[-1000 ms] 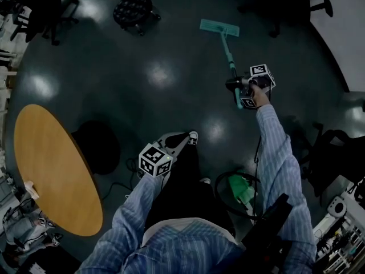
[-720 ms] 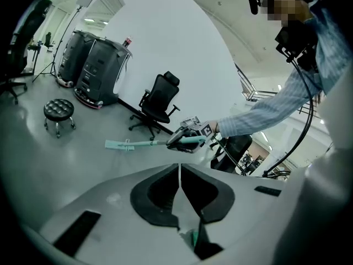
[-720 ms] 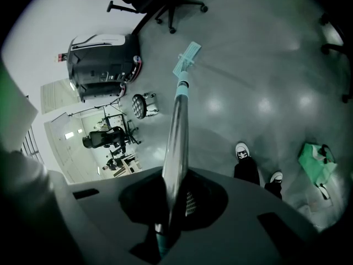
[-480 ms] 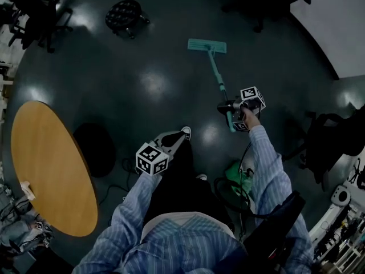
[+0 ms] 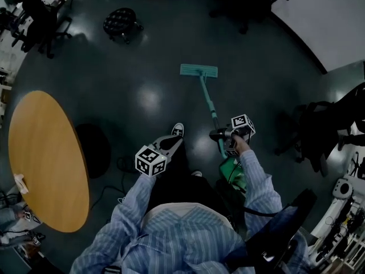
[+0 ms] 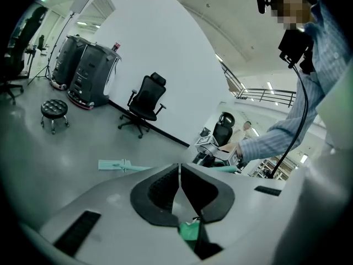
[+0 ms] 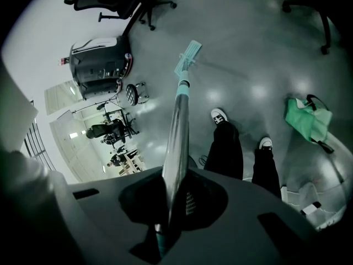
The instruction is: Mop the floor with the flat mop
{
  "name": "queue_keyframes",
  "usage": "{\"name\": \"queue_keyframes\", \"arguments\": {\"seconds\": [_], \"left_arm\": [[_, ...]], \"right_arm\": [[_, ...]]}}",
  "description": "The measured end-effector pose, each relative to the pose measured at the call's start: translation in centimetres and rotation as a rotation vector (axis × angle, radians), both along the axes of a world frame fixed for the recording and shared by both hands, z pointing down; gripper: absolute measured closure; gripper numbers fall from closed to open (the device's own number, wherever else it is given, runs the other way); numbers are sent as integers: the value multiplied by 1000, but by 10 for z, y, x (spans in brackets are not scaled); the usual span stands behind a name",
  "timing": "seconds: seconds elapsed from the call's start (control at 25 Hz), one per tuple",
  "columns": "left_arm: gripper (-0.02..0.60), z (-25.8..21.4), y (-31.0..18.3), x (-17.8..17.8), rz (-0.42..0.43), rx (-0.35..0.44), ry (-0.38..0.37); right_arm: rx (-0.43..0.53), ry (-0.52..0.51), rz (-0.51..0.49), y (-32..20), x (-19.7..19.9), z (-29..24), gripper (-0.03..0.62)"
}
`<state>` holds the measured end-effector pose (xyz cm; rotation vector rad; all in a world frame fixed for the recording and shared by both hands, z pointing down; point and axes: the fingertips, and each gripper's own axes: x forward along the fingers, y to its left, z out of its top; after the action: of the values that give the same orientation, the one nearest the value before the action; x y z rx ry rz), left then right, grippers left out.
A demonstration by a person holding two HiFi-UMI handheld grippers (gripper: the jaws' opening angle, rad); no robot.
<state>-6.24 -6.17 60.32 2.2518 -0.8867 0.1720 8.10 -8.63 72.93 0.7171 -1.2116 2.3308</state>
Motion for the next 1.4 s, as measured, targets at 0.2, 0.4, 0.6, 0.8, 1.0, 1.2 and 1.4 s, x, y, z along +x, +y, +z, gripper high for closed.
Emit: {"name": "queue_keyframes", "arguments": {"seconds": [0.2,0.4,0.6,0.8,1.0,1.2,1.4], "left_arm": [[566,-15,50,27,-10,30,-14],[566,-34,91,50,-17,75,-10],[566,-44,148,83,-22,73,29],[566,-62,197,111,49,124,10],[566,-64,207,107,47,155,23],[566,-64,229,112,33,178,42],[566,-63,231,110,22,179,56]], "right_arm": [[-21,-22,8,93,29,-7,545],[-32,-20,-11,169,61,-11,545],[-43,-20,-24,252,86,-20,545],[-25,-32,-11,319,100,-29,545],[-44,-43,-28,357,102,-31,545],[-57,-35,-38,392,123,-38,545],[-73,-43,-68,406,124,-43,543]]}}
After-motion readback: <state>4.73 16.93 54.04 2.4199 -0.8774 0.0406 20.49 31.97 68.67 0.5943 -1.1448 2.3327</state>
